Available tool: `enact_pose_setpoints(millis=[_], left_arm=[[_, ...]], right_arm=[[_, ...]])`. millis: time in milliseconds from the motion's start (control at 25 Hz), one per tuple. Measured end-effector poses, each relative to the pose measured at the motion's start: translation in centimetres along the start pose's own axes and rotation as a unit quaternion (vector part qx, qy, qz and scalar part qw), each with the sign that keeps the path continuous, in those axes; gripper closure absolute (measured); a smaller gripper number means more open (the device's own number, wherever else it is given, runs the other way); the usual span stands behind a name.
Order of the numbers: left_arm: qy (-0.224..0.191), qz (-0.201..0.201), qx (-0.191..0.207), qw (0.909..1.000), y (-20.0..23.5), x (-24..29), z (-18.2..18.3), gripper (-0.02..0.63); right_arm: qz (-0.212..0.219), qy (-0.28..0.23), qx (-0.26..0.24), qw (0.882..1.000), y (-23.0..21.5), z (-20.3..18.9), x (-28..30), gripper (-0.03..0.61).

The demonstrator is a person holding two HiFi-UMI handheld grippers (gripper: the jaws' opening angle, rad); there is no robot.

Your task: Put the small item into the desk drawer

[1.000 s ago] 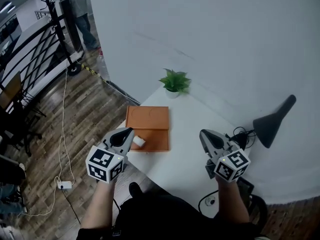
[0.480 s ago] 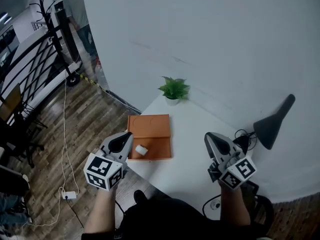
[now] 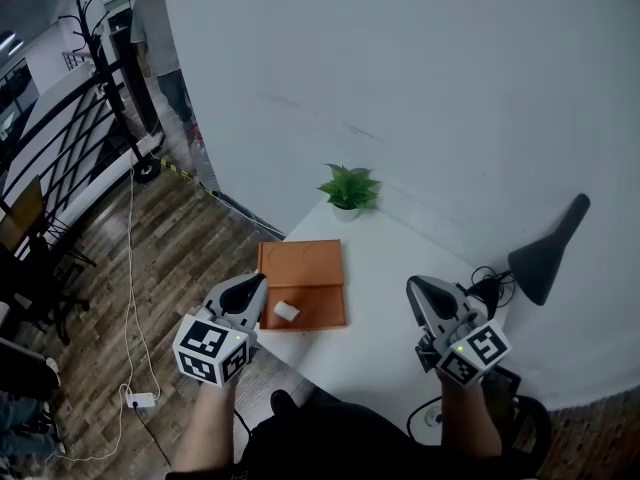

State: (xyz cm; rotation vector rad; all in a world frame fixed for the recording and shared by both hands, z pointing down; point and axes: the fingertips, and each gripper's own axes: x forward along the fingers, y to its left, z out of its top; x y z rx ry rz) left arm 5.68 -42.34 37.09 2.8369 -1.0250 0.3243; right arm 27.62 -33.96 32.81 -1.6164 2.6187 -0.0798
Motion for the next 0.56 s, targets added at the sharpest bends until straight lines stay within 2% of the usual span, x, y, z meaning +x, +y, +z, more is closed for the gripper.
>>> enact_pose_setpoints(millis=[560], left_arm=[[0.003,0.009,-0.001,1.0,0.3,-0.6,-0.4,0.6]], right_arm=[[0.024,0.004,0.005,1.0,1.3,-0.3,0.8,0.575]])
